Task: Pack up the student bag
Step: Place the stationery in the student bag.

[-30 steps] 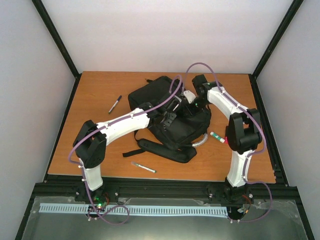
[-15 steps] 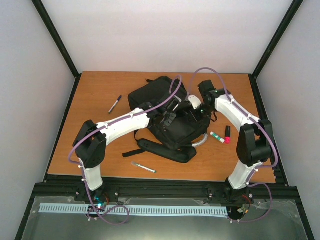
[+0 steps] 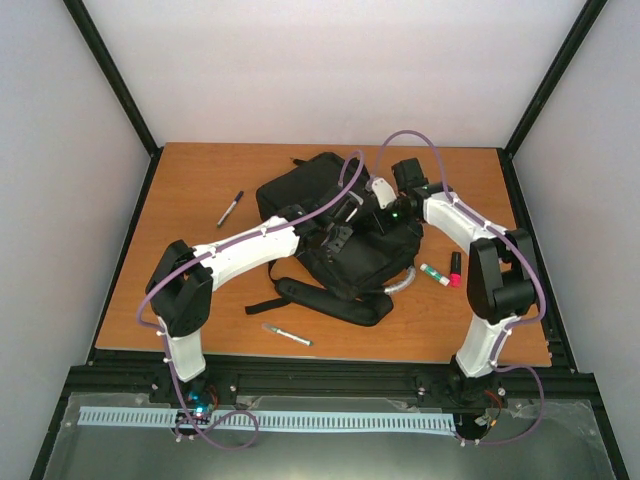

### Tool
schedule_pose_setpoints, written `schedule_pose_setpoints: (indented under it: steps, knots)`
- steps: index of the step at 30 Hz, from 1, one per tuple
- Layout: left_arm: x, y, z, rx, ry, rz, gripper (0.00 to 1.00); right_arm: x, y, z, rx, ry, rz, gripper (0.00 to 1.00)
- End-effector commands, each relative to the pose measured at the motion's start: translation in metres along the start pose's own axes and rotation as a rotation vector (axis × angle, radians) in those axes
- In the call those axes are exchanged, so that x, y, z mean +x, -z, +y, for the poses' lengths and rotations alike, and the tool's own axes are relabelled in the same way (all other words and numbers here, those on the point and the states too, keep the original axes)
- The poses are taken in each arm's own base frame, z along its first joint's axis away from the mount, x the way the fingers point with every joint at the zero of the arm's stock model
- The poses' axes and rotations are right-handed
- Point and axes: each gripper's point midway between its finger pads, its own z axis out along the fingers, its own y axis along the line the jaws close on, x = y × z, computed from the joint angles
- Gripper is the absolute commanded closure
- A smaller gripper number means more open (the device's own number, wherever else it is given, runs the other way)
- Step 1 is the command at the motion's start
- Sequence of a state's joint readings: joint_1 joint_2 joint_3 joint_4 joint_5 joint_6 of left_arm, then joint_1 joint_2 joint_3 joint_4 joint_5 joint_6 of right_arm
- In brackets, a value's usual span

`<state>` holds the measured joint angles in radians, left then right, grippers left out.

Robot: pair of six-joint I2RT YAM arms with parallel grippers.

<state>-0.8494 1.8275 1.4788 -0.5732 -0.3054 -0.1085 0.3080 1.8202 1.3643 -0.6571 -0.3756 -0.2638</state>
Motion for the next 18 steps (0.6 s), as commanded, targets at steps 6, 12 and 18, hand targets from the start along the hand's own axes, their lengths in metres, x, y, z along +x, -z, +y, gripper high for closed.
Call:
schedule_pose_setpoints:
  steps: [6,12,18]
  knots:
    - [-0.030,0.021,-0.012,0.058,0.011,-0.106,0.99,-0.015,0.051,0.015,0.039,0.081,-0.187,0.77]
    - [-0.030,0.022,-0.012,0.057,0.011,-0.106,0.99,0.023,0.090,0.007,0.039,0.033,-0.164,0.63]
    - [-0.031,0.021,-0.014,0.066,0.009,-0.103,0.99,0.072,0.115,-0.018,0.084,-0.024,-0.072,0.59]
